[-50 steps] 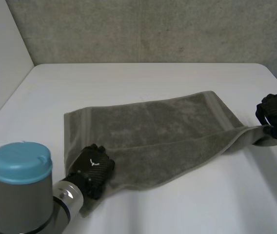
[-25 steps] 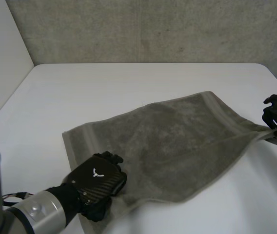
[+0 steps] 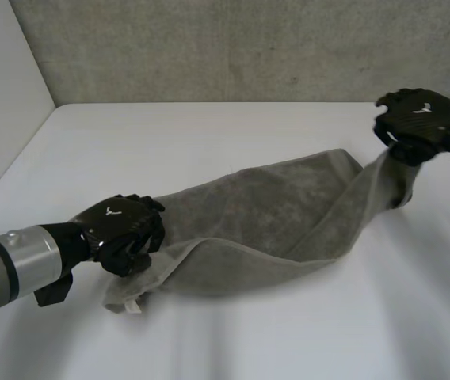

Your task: Fold the towel.

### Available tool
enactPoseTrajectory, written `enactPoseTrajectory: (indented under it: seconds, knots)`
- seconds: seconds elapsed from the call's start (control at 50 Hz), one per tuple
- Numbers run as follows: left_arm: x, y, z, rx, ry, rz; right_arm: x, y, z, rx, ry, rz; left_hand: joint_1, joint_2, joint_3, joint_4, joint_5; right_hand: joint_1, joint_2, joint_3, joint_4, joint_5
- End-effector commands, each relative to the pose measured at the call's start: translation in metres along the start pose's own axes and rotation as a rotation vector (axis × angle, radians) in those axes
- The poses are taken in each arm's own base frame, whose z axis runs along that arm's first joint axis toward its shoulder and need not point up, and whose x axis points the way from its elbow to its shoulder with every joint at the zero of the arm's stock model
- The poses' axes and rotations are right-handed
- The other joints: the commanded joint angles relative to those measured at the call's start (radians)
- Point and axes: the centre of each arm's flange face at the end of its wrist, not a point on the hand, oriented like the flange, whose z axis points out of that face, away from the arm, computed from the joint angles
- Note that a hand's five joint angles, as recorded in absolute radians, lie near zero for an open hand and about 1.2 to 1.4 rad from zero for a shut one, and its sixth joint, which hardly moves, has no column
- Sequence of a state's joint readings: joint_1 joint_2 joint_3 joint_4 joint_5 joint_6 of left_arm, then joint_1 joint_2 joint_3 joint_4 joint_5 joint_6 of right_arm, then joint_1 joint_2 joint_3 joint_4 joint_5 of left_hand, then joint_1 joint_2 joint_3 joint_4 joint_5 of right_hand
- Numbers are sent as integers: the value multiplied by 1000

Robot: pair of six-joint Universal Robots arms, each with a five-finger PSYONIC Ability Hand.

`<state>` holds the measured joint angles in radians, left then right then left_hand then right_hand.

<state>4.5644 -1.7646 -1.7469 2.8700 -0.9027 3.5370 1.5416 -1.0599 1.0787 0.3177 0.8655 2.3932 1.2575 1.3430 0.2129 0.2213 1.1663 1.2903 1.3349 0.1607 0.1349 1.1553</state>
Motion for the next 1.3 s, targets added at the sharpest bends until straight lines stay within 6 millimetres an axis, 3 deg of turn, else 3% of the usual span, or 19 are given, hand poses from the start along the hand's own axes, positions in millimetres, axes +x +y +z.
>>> enactPoseTrajectory:
  seconds: [0.02, 0.16, 0.4, 0.58, 0.98, 1.3]
  knots:
    - [-22, 17, 31, -49, 18, -73, -15, 1, 49, 67, 41, -36, 139, 53, -38, -47, 55, 106, 61, 14, 40, 66]
    - [-43, 17, 50, -2, -12, -124, -15, 13, 83, 156, 138, 6, 139, 53, -38, -47, 55, 106, 61, 14, 40, 66]
    - [-81, 5, 62, 111, -87, -187, -29, 33, 111, 159, 160, 15, 139, 53, -38, -47, 55, 106, 61, 14, 40, 66]
    - [-85, 3, 64, 143, -98, -178, -27, 37, 128, 193, 243, 25, 139, 53, -38, -47, 55, 106, 61, 14, 40, 66]
    - [-98, -4, 66, 198, -205, -123, -34, 38, 148, 246, 248, 33, 139, 53, -38, -47, 55, 106, 61, 14, 40, 66]
    - [-103, -3, 66, 214, -248, -111, -23, 42, 160, 293, 326, 34, 139, 53, -38, -47, 55, 106, 61, 14, 40, 66]
